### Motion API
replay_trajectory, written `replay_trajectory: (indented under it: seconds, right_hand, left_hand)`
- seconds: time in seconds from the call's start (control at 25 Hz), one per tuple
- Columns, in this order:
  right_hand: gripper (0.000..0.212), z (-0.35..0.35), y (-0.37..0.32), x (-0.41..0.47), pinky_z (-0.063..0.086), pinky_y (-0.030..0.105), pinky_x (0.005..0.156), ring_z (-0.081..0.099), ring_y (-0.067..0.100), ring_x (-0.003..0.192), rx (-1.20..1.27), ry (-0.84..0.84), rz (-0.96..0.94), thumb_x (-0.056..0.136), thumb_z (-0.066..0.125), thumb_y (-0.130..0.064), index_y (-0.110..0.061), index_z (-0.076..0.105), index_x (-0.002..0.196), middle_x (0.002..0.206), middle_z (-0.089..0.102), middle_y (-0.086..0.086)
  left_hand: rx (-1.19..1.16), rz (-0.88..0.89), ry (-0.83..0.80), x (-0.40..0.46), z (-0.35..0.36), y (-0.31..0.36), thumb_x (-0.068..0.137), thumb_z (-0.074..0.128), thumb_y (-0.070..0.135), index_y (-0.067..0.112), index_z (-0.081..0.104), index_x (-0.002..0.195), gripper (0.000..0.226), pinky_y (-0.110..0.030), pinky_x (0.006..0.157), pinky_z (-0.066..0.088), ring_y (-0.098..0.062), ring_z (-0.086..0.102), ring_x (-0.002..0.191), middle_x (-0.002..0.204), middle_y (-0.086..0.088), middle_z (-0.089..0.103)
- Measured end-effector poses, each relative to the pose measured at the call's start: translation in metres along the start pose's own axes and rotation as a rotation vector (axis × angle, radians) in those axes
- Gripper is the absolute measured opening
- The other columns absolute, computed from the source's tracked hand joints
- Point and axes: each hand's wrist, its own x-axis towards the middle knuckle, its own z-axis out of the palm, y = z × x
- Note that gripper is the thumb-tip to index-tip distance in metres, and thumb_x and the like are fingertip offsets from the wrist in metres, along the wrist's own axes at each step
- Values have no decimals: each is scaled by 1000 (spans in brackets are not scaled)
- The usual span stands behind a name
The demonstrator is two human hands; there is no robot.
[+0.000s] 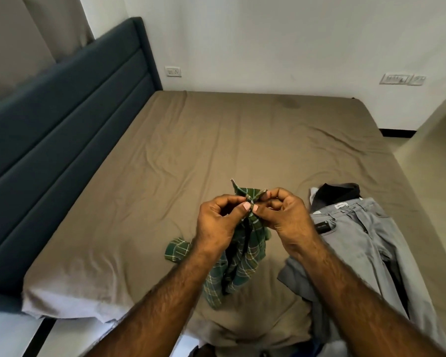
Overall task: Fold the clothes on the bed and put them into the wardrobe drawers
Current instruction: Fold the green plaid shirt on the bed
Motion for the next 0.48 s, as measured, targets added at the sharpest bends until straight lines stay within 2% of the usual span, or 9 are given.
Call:
replay_trajectory:
  seconds: [0.12,0.2,0.28,0.36,0.44,0.48]
  right_hand:
    - [21,25,9,15,61,33,64,68,20,68,-63,83,46,82,85,-4,1,69,94,79,73,9]
    - [12,43,13,27,60,33,62,69,19,64,-234,112,58,88,82,-16,-7,75,87,73,76,4]
    - [15,54,12,31,61,41,69,75,25,70,-334,78,11,94,77,-24,-14,80,84,77,79,4]
    - [9,70,9,39,63,35,72,77,23,79,-268,50,-108,95,75,-17,-11,82,92,84,80,6]
    - [8,79,5,41,59,24,71,75,15,79,-251,52,-181,94,74,-9,-9,82,97,87,80,5]
    - [8,82,4,44,59,24,71,75,16,79,-260,69,-184,95,74,-9,-9,82,96,87,80,6]
  left_hand:
    - [-116,-53,-4,17,-16,-6,92,76,2,5,77,98,7,-36,81,62,-24,74,86,94,-13,79]
    - [-213,-99,-11,34,-31,-8,93,73,-1,3,75,99,7,-32,76,61,-22,74,84,93,-14,78]
    - [-265,-97,-29,48,-40,-5,94,72,-1,4,75,99,8,-32,77,61,-24,74,86,96,-16,78]
    - [-296,-78,-67,70,-54,-3,94,72,-1,6,75,98,9,-34,79,61,-25,73,88,95,-14,77]
    - [-288,-70,-74,84,-60,2,95,72,0,7,74,97,9,-34,80,61,-23,72,88,93,-11,77]
    - [-269,-55,-69,89,-64,4,95,71,0,7,74,98,8,-34,80,61,-22,72,87,93,-10,76]
